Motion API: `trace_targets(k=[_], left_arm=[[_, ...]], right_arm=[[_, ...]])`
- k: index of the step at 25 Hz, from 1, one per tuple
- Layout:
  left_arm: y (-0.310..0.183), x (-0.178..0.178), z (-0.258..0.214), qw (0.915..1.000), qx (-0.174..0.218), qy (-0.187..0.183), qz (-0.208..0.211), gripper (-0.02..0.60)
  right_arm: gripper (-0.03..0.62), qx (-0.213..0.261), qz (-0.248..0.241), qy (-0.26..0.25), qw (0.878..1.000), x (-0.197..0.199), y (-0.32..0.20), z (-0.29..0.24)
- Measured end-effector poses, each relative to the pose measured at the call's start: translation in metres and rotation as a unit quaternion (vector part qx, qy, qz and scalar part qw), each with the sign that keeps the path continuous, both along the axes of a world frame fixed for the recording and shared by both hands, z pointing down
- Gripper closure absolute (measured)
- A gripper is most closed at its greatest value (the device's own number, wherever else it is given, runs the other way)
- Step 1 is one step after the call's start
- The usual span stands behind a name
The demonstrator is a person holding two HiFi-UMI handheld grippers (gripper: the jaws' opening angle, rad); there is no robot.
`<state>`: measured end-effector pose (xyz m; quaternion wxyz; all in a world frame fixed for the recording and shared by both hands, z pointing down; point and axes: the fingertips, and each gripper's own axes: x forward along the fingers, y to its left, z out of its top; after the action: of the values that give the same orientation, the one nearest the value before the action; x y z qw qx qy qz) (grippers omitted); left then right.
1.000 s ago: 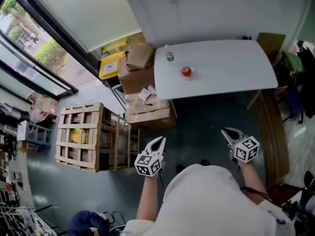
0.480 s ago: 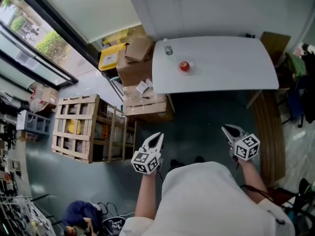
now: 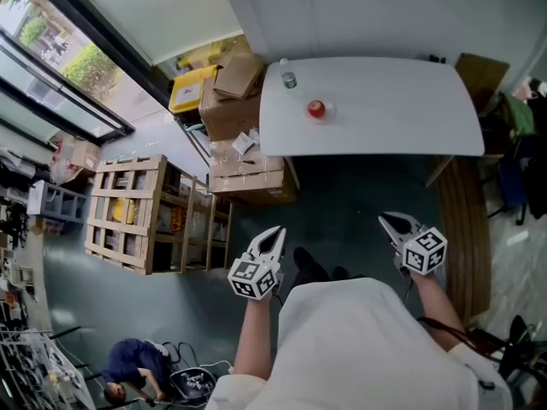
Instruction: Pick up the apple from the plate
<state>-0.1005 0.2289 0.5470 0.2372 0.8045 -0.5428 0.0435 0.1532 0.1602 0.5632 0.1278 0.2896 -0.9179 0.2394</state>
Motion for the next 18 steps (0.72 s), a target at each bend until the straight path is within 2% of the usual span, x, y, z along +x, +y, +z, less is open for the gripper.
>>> trace_targets(k=[9, 18], left_arm=[[-0.028, -0.006, 0.009, 1.0000, -0.007, -0.003, 0.006, 0.580], [-0.089, -0.022, 0.003, 0.9994, 0.002, 0.010, 0.032, 0.580]], right_arm=[[0.556, -0.002, 0.008, 0.001, 1.000, -0.006, -0.025, 0.006], [0.556, -0.004, 0.024, 0.006, 1.000, -0.017, -0.067, 0.003]])
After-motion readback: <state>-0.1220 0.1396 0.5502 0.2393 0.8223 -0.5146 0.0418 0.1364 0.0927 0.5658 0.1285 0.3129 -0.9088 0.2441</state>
